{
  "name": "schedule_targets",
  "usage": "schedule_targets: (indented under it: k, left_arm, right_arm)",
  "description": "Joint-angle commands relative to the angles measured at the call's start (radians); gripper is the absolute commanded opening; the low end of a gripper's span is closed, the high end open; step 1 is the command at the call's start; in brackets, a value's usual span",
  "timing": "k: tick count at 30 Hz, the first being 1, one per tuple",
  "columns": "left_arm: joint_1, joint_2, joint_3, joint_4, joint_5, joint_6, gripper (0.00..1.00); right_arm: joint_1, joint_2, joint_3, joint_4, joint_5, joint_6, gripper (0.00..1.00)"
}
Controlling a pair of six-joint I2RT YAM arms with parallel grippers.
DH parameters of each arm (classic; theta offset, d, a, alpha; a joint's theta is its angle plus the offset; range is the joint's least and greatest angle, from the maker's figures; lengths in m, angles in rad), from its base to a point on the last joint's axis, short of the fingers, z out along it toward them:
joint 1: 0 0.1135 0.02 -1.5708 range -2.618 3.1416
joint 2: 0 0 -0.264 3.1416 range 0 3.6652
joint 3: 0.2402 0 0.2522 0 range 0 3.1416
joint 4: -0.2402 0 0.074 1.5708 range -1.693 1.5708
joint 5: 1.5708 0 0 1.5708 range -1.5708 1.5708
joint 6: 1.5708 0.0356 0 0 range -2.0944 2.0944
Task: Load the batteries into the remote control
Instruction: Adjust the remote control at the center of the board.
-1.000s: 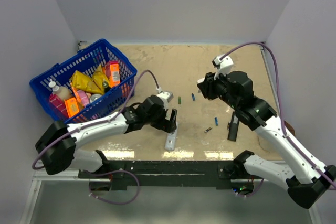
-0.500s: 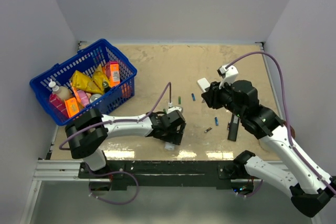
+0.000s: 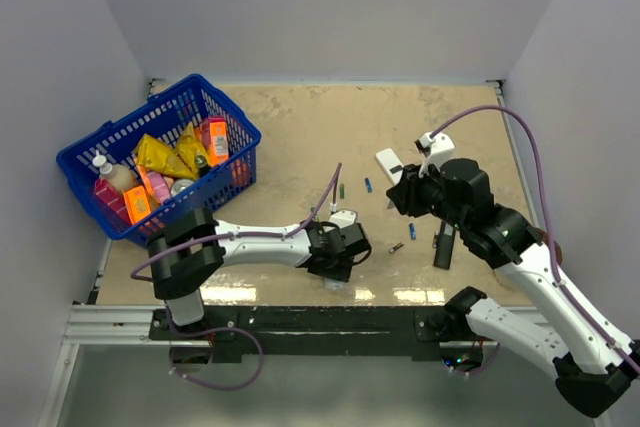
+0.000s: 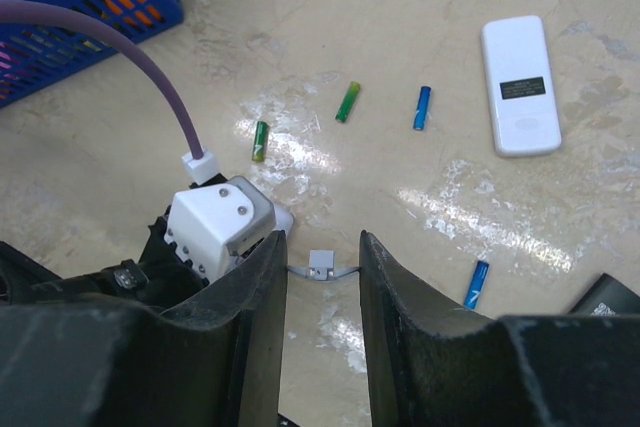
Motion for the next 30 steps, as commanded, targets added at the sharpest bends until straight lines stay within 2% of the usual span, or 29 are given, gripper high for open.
schedule_targets:
  k: [1, 7, 12, 15, 19, 20, 23, 26, 29, 30]
  left_arm:
    - [-0.017, 0.024, 0.045, 0.044, 0.038, -0.039, 0.58]
    - [-0.017, 0.02, 0.062, 0.197, 0.114, -0.066, 0.72]
    - [0.006, 0.02, 0.048, 0.311, 0.148, -0.091, 0.73]
    - [0.008, -0.025, 0.016, 0.343, 0.116, -0.117, 0.73]
    - [0.025, -0.223, -0.126, 0.427, 0.039, -0.145, 0.73]
    - [0.031, -0.267, -0.201, 0.44, 0.026, -0.145, 0.73]
    - [0.077, -0.432, -0.333, 0.435, -0.014, -0.149, 0.73]
    - [0.183, -0.56, -0.445, 0.414, 0.031, -0.111, 0.71]
    - [0.262, -0.647, -0.514, 0.417, 0.065, -0.005, 0.71]
    - [0.31, -0.661, -0.528, 0.412, 0.079, 0.016, 0.7]
  right_arm:
    - [0.001, -0.011, -0.008, -0.011, 0.013, 0.01, 0.04]
    - [0.001, -0.002, -0.003, -0.014, 0.033, -0.004, 0.04]
    - [-0.001, 0.018, 0.006, -0.014, 0.039, -0.007, 0.04]
    - [0.001, 0.021, 0.009, -0.015, 0.034, -0.007, 0.04]
    - [0.001, 0.061, 0.01, -0.008, -0.065, -0.051, 0.04]
    - [0.001, 0.075, 0.013, 0.006, -0.09, -0.073, 0.04]
    - [0.001, 0.151, 0.03, 0.008, -0.218, -0.134, 0.03]
    - [0.01, 0.245, 0.056, -0.001, -0.331, -0.214, 0.0]
    - [0.077, 0.325, 0.078, -0.003, -0.325, -0.292, 0.0]
    - [0.137, 0.349, 0.091, -0.005, -0.314, -0.339, 0.0]
